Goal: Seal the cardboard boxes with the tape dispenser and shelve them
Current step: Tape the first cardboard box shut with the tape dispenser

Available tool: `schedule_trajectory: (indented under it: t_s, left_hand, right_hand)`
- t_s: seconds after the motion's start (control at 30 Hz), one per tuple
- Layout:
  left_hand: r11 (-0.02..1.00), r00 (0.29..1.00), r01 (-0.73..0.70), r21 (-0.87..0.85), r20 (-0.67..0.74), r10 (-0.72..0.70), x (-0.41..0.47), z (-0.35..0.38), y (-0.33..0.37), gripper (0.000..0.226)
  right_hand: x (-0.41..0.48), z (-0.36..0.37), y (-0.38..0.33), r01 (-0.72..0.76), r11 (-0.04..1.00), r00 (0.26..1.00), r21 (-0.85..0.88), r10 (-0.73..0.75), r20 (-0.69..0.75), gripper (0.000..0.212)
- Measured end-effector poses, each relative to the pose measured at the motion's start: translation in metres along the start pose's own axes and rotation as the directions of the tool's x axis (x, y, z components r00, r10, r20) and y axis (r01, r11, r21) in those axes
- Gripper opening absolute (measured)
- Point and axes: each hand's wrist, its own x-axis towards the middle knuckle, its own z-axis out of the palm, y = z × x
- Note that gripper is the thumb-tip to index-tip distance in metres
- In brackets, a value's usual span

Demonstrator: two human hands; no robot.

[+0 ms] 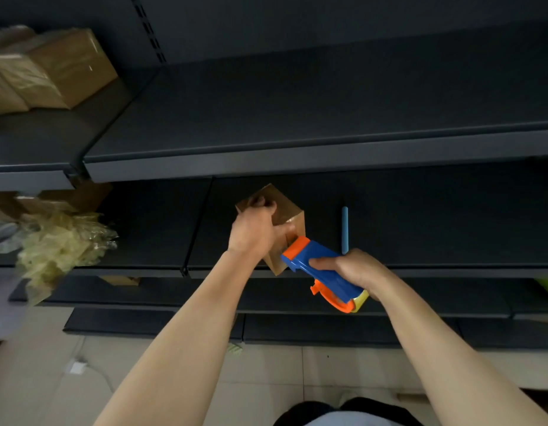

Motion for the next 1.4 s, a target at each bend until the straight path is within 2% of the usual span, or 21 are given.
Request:
schedule_trajectory:
  t_s: [0.07, 0.17, 0.23, 0.4, 0.53, 0.63, 0.73, 0.87, 0.97, 1.07, 1.13, 1.17, 1.23, 1.3, 1.33, 1.4]
  left_hand:
    - [0.989, 0.998, 0.056, -0.139, 0.029, -0.052, 0.003, -0.012, -0.006, 0.057]
    - [0.904, 0.984, 0.158, -0.398, 0.136, -0.112, 0.014, -0.027, -0.022, 0.037]
    - [0.855, 0.973, 0.196, -0.48, 0.203, -0.109, 0.02, -0.028, -0.032, 0.028]
    - [0.739, 0.945, 0.316, -0.594, 0.261, -0.194, 0.031, -0.007, -0.053, 0.026]
    - [0.808, 0.943, 0.328, -0.489, 0.222, -0.248, 0.039, 0.013, -0.06, 0.041]
    - [0.817, 0.932, 0.35, -0.458, 0.261, -0.253, 0.039, 0.024, -0.056, 0.058]
    - [0.806, 0.932, 0.338, -0.487, 0.293, -0.214, 0.045, 0.029, -0.053, 0.041]
    - [0.824, 0.937, 0.308, -0.475, 0.303, -0.175, 0.05, 0.032, -0.052, 0.034]
    - [0.836, 0.933, 0.313, -0.45, 0.31, -0.183, 0.052, 0.036, -0.053, 0.04]
    - [0.862, 0.929, 0.317, -0.395, 0.312, -0.199, 0.055, 0.038, -0.055, 0.051]
    - [0.871, 0.925, 0.332, -0.362, 0.309, -0.224, 0.055, 0.041, -0.054, 0.059]
    - [0.882, 0.932, 0.331, -0.336, 0.264, -0.25, 0.053, 0.041, -0.053, 0.061]
    - [0.945, 0.968, 0.252, -0.206, 0.038, -0.25, 0.048, 0.042, -0.047, 0.056]
    - [0.997, 0.984, 0.071, 0.006, -0.161, -0.069, 0.04, 0.043, -0.038, 0.037]
    - [0.999, 0.981, -0.008, 0.038, -0.193, 0.015, 0.038, 0.044, -0.033, 0.03]
    - [0.999, 0.986, -0.038, -0.022, -0.166, 0.034, 0.034, 0.044, -0.024, 0.028]
  right_hand:
    - [-0.006, -0.005, -0.004, 0.013, 1.0, 1.0, -0.014, -0.014, -0.009, 0.057]
    - [-0.015, -0.014, -0.017, 0.049, 0.997, 0.999, -0.067, -0.05, -0.006, 0.061]
    - [-0.019, -0.018, -0.027, 0.071, 0.99, 0.997, -0.122, -0.07, 0.007, 0.06]
    - [-0.016, -0.013, -0.053, 0.066, 0.99, 0.997, -0.124, -0.061, 0.041, 0.055]
    - [-0.001, 0.001, -0.07, 0.092, 0.984, 0.996, -0.156, -0.09, 0.016, 0.052]
    - [0.008, 0.001, -0.078, 0.09, 0.985, 0.996, -0.145, -0.088, 0.015, 0.051]
    - [0.009, -0.006, -0.078, 0.073, 0.994, 0.997, -0.084, -0.071, 0.03, 0.05]
    - [-0.005, -0.02, -0.05, 0.047, 0.997, 0.998, -0.064, -0.045, 0.04, 0.055]
    - [-0.027, -0.036, -0.008, -0.041, 0.996, 0.996, -0.083, 0.047, 0.072, 0.057]
    - [-0.046, -0.043, 0.025, -0.185, 0.975, 0.979, -0.127, 0.194, 0.064, 0.076]
    - [-0.042, -0.037, 0.033, -0.214, 0.969, 0.973, -0.123, 0.222, 0.056, 0.077]
    - [-0.037, -0.031, 0.033, -0.213, 0.97, 0.975, -0.116, 0.219, 0.044, 0.072]
    - [-0.027, -0.018, 0.029, -0.188, 0.978, 0.982, -0.094, 0.19, 0.012, 0.059]
    - [-0.016, -0.008, 0.026, -0.151, 0.984, 0.989, -0.091, 0.151, -0.01, 0.054]
    - [-0.013, -0.005, 0.025, -0.143, 0.985, 0.99, -0.094, 0.142, -0.015, 0.054]
    - [-0.009, -0.001, 0.023, -0.128, 0.988, 0.992, -0.088, 0.127, -0.018, 0.053]
